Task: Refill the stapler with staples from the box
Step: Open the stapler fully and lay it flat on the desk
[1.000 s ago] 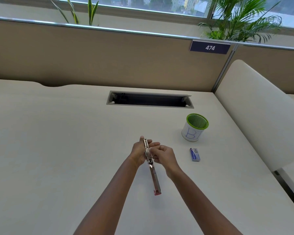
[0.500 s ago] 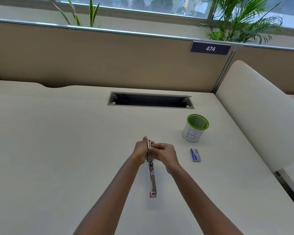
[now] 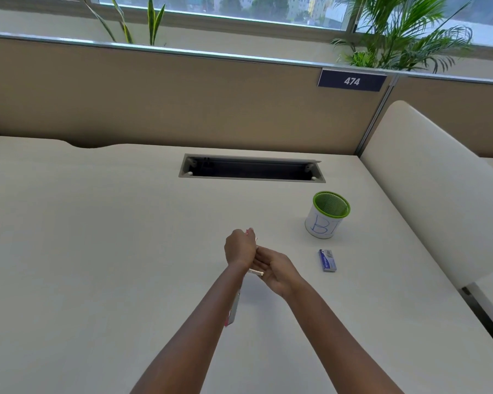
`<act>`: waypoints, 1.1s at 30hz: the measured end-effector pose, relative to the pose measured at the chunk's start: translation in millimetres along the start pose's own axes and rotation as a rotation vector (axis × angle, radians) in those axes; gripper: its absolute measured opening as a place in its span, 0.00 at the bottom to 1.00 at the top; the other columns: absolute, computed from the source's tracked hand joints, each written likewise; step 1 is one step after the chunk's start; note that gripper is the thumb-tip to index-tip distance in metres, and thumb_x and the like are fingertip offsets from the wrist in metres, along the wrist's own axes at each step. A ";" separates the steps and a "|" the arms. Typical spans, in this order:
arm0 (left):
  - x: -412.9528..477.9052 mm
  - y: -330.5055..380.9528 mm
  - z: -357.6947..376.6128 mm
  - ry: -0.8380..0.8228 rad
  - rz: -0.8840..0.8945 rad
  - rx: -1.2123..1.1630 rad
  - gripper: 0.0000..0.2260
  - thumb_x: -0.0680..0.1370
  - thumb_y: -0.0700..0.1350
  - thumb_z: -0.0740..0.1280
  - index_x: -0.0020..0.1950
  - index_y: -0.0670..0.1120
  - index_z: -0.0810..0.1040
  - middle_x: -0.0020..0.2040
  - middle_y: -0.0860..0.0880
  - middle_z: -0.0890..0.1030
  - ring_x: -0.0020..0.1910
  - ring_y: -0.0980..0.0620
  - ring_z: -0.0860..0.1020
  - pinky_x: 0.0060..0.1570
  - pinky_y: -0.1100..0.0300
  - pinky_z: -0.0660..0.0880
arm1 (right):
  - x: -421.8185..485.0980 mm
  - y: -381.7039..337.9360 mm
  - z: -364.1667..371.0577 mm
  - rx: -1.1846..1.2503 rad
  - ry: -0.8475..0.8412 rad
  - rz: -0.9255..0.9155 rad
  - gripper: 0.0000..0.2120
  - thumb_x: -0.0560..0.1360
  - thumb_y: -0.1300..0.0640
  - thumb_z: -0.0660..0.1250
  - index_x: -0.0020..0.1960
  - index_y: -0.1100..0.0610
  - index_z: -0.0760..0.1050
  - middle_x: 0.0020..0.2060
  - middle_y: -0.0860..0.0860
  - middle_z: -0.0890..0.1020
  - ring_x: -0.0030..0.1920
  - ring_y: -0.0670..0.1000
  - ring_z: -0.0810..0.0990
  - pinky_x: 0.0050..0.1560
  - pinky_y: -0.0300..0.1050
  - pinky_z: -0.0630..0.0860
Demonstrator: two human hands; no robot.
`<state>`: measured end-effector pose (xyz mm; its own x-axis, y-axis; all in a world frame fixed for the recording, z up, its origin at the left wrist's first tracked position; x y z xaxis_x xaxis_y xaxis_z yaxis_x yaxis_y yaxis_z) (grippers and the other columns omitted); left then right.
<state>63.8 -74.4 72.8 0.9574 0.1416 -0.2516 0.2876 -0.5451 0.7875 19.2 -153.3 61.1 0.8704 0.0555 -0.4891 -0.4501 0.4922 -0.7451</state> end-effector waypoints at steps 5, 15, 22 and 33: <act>-6.8 7.7 0.1 0.074 0.072 0.084 0.17 0.81 0.44 0.55 0.46 0.33 0.77 0.51 0.36 0.81 0.52 0.39 0.78 0.40 0.58 0.65 | 0.5 3.2 -0.1 0.096 -0.028 0.020 0.15 0.79 0.61 0.58 0.39 0.60 0.79 0.26 0.50 0.83 0.23 0.44 0.79 0.21 0.34 0.73; -7.3 8.9 0.1 0.048 0.085 0.073 0.17 0.80 0.48 0.59 0.34 0.39 0.68 0.47 0.36 0.81 0.45 0.40 0.78 0.38 0.57 0.67 | 5.0 6.1 1.3 0.049 0.086 0.050 0.13 0.76 0.62 0.62 0.35 0.62 0.80 0.26 0.54 0.84 0.27 0.49 0.83 0.27 0.37 0.79; -9.1 -4.6 13.2 -0.190 0.014 -0.059 0.20 0.79 0.53 0.59 0.47 0.35 0.76 0.49 0.36 0.81 0.50 0.40 0.80 0.48 0.54 0.74 | 8.0 4.7 -1.8 0.263 0.173 0.014 0.14 0.78 0.62 0.61 0.36 0.63 0.78 0.23 0.53 0.83 0.25 0.48 0.83 0.23 0.35 0.77; -13.8 -16.2 3.6 -0.523 0.037 -0.101 0.06 0.77 0.37 0.60 0.41 0.45 0.70 0.32 0.47 0.79 0.21 0.57 0.77 0.26 0.66 0.73 | 18.6 -2.8 -20.7 0.342 0.291 -0.067 0.12 0.78 0.66 0.59 0.37 0.66 0.74 0.29 0.59 0.81 0.27 0.52 0.82 0.25 0.39 0.80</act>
<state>45.8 -70.5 61.5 0.8339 -0.3212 -0.4488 0.2791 -0.4561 0.8450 32.5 -171.6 44.7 0.7811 -0.2085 -0.5885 -0.2605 0.7478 -0.6107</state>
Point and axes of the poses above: each hand's wrist, its own x-axis towards the middle knuckle, its own z-axis out of the palm, y = z × x, the point moved 2 cm from there along x, towards the middle knuckle
